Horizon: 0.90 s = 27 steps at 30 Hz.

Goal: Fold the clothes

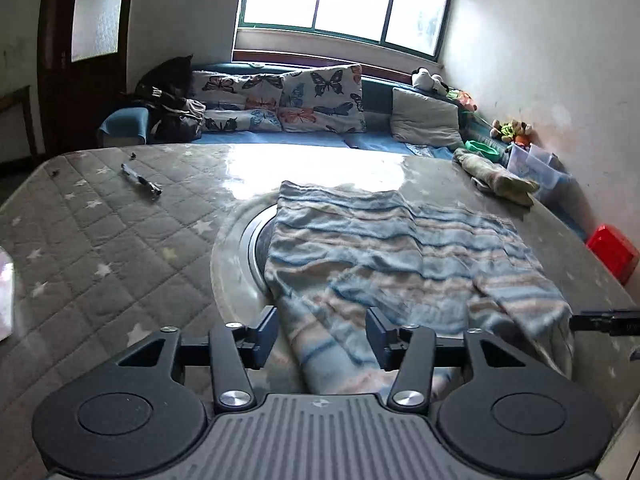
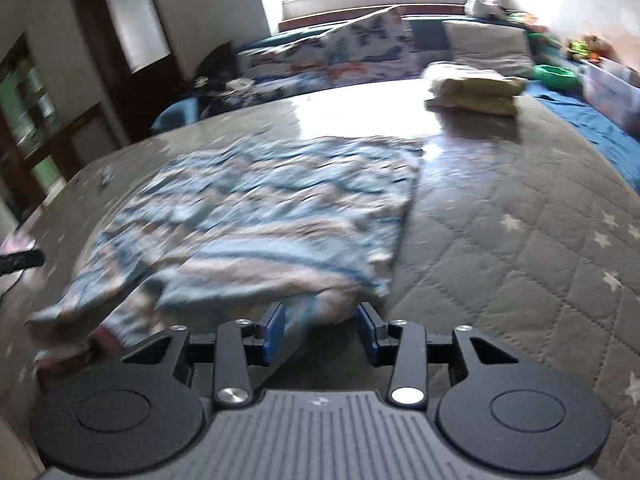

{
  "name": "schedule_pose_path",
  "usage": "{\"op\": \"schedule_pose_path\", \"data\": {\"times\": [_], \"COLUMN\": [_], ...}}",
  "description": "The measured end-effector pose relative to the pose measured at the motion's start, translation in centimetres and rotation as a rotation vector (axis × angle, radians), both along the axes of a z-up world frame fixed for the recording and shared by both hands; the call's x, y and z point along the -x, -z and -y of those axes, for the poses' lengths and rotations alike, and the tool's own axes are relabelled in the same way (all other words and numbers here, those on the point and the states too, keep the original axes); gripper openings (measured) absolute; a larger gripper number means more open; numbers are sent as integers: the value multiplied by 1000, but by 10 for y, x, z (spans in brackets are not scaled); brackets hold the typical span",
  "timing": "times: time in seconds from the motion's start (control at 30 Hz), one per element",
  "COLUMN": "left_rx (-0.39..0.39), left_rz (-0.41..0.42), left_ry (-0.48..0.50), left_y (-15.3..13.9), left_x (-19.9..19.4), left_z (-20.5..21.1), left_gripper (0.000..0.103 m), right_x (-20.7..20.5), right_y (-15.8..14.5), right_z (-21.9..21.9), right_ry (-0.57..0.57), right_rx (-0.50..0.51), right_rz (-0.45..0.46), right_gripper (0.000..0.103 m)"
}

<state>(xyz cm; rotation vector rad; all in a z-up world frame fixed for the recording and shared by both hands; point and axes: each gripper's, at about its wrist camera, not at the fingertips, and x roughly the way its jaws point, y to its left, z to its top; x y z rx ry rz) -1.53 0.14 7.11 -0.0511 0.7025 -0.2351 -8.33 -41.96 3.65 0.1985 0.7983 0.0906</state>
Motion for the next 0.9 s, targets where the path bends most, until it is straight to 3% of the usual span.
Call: {"op": "schedule_pose_path", "data": {"times": [0.13,0.27,0.37,0.43,0.5,0.6,0.7,0.9], "left_rx": [-64,-76,-63,-65,-68,-81,-114,-137], "left_rz": [-51,-85,-112,-118,-109,-94,-67,-49], "left_ry": [-65,-90,-75,-76,-75,-89,-119,-217], "left_y": [21,40,51,56,57,58,57,56], "left_x": [-43,-73,-88,-93,-96,-93,-86,-76], "left_z": [4,5,7,7,8,7,8,-4], "left_gripper": [52,50,35,15,8,5,5,5], "right_x": [-13,-24,-32,-36,-41,-49,-64,-102], "right_y": [7,14,20,23,23,24,25,28], "right_z": [13,19,20,19,17,11,-2,-26], "right_ry": [55,81,84,82,79,67,39,-26], "right_rx": [-14,-17,-34,-34,-27,4,61,114], "right_rz": [8,7,-4,0,5,12,20,39], "right_gripper": [44,44,44,44,44,43,36,36]}}
